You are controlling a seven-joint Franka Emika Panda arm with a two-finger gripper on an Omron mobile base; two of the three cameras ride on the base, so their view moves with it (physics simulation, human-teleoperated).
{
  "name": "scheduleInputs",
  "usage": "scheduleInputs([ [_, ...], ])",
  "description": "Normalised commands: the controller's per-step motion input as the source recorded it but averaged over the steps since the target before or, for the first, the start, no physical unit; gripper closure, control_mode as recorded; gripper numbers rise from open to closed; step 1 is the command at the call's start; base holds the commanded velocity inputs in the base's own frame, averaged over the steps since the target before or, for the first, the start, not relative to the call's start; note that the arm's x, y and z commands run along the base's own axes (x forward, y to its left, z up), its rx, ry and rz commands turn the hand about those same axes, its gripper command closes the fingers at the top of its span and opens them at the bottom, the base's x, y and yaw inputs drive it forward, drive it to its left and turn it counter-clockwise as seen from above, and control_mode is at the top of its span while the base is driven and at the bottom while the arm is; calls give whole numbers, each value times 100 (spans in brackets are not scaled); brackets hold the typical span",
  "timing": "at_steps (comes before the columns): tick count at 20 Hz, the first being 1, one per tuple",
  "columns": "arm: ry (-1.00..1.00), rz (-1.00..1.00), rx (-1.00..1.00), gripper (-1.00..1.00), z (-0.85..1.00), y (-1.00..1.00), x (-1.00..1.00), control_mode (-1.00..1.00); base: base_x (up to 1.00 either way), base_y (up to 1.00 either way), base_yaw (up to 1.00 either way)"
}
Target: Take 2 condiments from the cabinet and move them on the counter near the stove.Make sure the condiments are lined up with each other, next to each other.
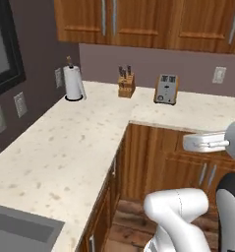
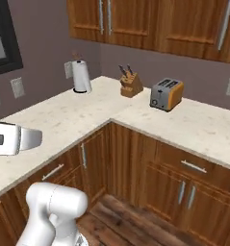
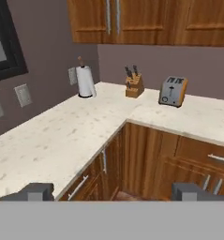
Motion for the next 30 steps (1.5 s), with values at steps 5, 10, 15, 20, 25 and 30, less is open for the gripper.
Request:
scheduleInputs([
  [5,0,0,0,-100,0,0,0,100,-47,28,88],
  [10,0,0,0,-100,0,0,0,100,-98,5,60],
  [15,0,0,0,-100,0,0,0,100,-100,7,45],
  [20,0,0,0,-100,0,0,0,100,-100,48,43],
  [25,0,0,0,-100,0,0,0,100,-83,96,33],
  [30,0,0,0,-100,0,0,0,100,-33,100,26],
])
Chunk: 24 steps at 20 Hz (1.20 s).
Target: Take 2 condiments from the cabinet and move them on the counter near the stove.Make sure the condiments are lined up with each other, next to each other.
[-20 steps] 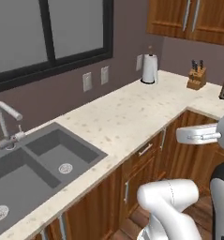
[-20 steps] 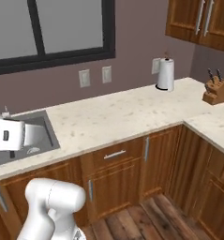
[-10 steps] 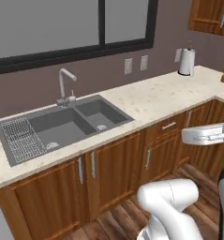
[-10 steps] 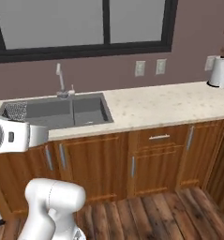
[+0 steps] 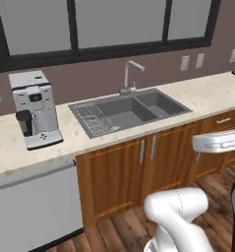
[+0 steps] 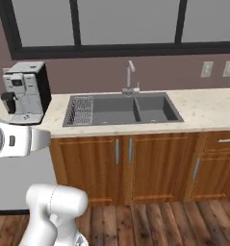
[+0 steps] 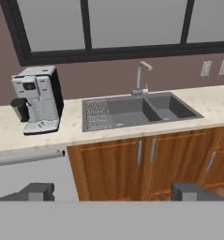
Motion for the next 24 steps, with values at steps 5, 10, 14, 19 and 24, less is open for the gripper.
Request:
scheduleInputs([
  [5,0,0,0,-100,0,0,0,100,0,100,16],
  [10,0,0,0,-100,0,0,0,100,0,100,9],
  [14,0,0,0,-100,0,0,0,100,-6,100,3],
  [19,0,0,0,-100,0,0,0,100,-52,100,0],
  [24,0,0,0,-100,0,0,0,100,-84,70,0],
])
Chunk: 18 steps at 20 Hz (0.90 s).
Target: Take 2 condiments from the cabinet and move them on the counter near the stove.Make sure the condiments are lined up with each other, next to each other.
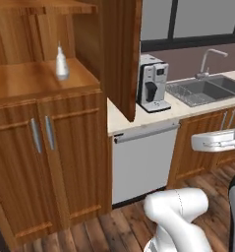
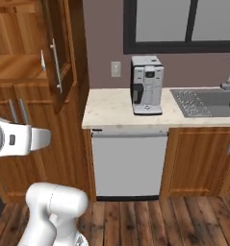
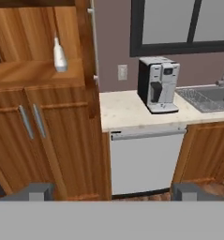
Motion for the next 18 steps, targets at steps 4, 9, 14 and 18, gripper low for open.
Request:
scheduleInputs([
  [4,0,0,0,-100,0,0,0,100,-86,36,0],
  [9,0,0,0,-100,0,0,0,100,-24,36,0],
  [14,0,0,0,-100,0,0,0,100,3,45,0],
  [18,0,0,0,-100,0,0,0,100,17,67,0],
])
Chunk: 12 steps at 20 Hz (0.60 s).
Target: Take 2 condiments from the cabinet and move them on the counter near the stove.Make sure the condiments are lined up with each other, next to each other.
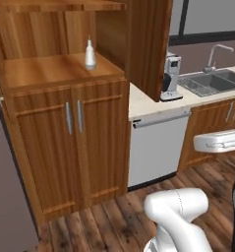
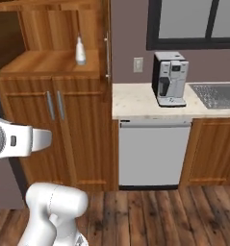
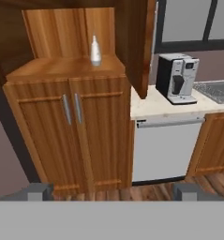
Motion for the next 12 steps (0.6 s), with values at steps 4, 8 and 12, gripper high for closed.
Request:
scheduleInputs([
  [4,0,0,0,-100,0,0,0,100,40,78,0],
  [8,0,0,0,-100,0,0,0,100,93,49,0],
  [12,0,0,0,-100,0,0,0,100,96,19,0],
])
